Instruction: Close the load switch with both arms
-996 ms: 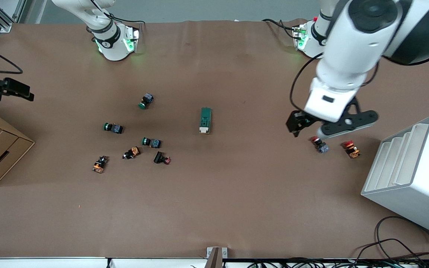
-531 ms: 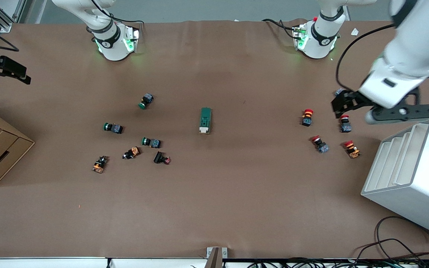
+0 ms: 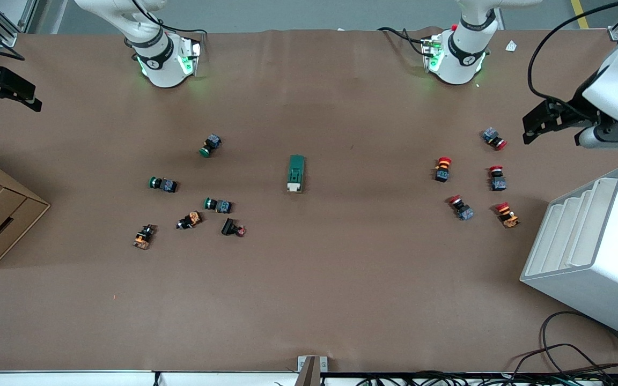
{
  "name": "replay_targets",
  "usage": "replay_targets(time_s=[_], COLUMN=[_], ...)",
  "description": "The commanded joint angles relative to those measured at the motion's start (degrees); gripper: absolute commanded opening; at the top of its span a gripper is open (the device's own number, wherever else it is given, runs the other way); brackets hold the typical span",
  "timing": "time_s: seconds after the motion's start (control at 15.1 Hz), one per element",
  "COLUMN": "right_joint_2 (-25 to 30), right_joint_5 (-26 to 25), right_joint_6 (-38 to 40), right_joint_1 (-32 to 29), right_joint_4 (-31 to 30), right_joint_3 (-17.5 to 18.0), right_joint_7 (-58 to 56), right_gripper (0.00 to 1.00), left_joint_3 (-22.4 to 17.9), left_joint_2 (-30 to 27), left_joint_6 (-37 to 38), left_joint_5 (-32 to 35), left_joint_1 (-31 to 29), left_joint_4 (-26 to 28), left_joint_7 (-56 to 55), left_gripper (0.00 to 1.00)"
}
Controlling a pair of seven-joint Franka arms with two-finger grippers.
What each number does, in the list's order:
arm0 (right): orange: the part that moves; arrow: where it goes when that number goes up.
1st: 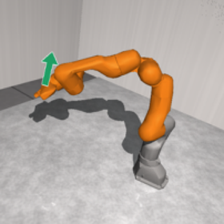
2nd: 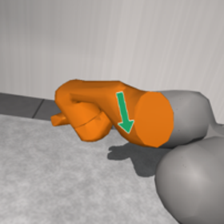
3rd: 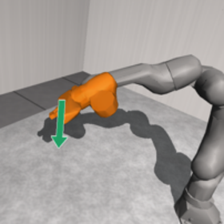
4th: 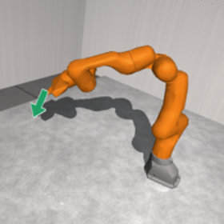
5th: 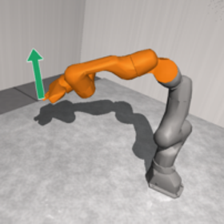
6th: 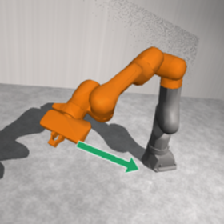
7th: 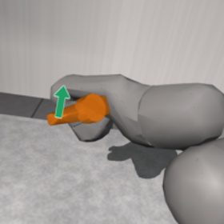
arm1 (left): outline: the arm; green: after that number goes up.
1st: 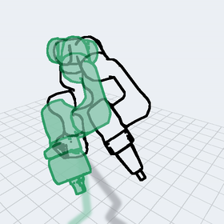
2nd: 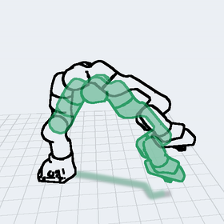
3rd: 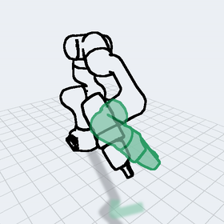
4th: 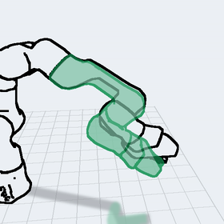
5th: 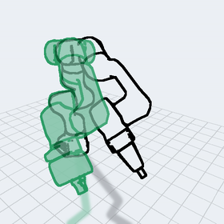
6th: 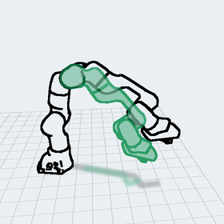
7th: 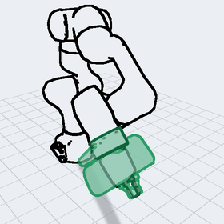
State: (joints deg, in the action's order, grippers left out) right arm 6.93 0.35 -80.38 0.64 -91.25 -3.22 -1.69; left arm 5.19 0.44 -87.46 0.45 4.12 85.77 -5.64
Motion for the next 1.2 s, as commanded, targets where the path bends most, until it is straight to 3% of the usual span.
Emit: replay_targets(time_s=[0.0, 0.53, 1.13], right_joint_2=[1.07, 0.98, -0.52], right_joint_5=[-0.18, 0.44, 0.53], right_joint_6=[-0.30, -0.39, -0.21], right_joint_1=[-0.90, -0.64, -0.55], right_joint_4=[-0.25, 0.11, 2.13], right_joint_3=[0.76, 0.76, 0.76], right_joint_7=[1.77, 3.62, 3.45], right_gripper=[1.00, 1.00, 1.00], left_joint_3=[-1.58, -2.64, -2.11], left_joint_2=[-3.95, -6.86, -9.23], left_joint_6=[-0.17, -0.17, 2.90], left_joint_5=[-0.89, -1.15, -3.08], left_joint_1=[0.09, -0.26, -0.08], left_joint_4=[4.57, 8.80, 8.27], left_joint_7=[3.44, 4.85, 4.94], left_gripper=[1.00, 1.00, 1.00])
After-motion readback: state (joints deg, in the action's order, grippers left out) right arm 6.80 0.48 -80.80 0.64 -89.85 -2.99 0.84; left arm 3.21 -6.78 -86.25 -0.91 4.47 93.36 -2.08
